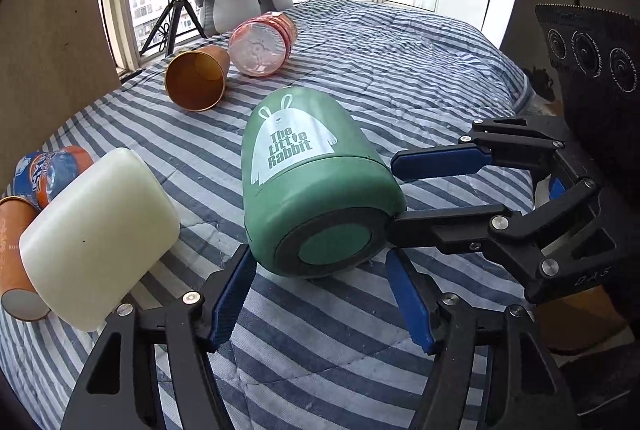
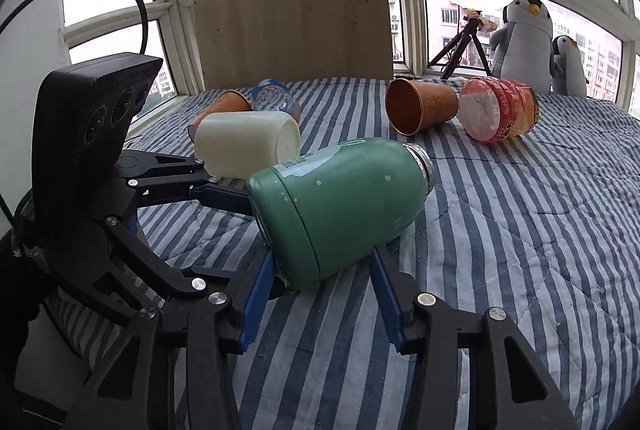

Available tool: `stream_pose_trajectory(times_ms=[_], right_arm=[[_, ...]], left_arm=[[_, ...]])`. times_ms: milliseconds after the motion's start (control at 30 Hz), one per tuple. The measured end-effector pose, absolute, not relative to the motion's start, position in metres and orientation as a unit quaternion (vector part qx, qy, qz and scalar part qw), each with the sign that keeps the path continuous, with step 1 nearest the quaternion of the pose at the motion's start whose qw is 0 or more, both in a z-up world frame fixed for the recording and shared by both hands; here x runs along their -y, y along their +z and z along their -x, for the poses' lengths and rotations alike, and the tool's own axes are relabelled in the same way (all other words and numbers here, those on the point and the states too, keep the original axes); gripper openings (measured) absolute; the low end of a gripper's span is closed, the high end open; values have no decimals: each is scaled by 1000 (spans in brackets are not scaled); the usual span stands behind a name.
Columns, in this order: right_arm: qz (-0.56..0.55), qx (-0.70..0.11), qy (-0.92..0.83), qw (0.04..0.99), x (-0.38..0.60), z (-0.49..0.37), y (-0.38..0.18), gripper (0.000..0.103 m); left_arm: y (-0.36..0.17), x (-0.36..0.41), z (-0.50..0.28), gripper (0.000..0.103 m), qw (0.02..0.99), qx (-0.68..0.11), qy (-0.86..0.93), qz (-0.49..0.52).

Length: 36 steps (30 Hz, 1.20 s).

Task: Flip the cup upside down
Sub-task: 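Grasp the thermos bottom end with the right gripper while the left gripper holds it, then rotate the thermos bottom-up with both grippers and lower it cap-down onto the blanket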

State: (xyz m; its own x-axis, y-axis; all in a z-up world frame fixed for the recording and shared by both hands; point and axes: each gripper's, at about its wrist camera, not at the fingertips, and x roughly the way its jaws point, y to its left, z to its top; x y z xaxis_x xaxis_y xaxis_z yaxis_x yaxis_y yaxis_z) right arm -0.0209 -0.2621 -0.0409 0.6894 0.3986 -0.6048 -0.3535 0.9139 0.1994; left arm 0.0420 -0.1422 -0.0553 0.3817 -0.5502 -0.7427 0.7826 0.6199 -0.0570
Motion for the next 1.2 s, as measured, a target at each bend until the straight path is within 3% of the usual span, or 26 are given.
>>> stream_pose_trajectory(times_ms=[67, 667, 1200], right_arm=[[-42, -339, 210, 916, 263, 21, -41, 33], [-63, -330, 186, 923, 283, 17, -14, 35], [-136, -334, 194, 913, 322, -65, 17, 37]], left_arm=[[-51, 143, -36, 68, 813, -374, -420, -152], [-12, 157, -24, 67, 817, -355, -429, -149], [21, 179, -103, 67, 841, -339, -410, -100]])
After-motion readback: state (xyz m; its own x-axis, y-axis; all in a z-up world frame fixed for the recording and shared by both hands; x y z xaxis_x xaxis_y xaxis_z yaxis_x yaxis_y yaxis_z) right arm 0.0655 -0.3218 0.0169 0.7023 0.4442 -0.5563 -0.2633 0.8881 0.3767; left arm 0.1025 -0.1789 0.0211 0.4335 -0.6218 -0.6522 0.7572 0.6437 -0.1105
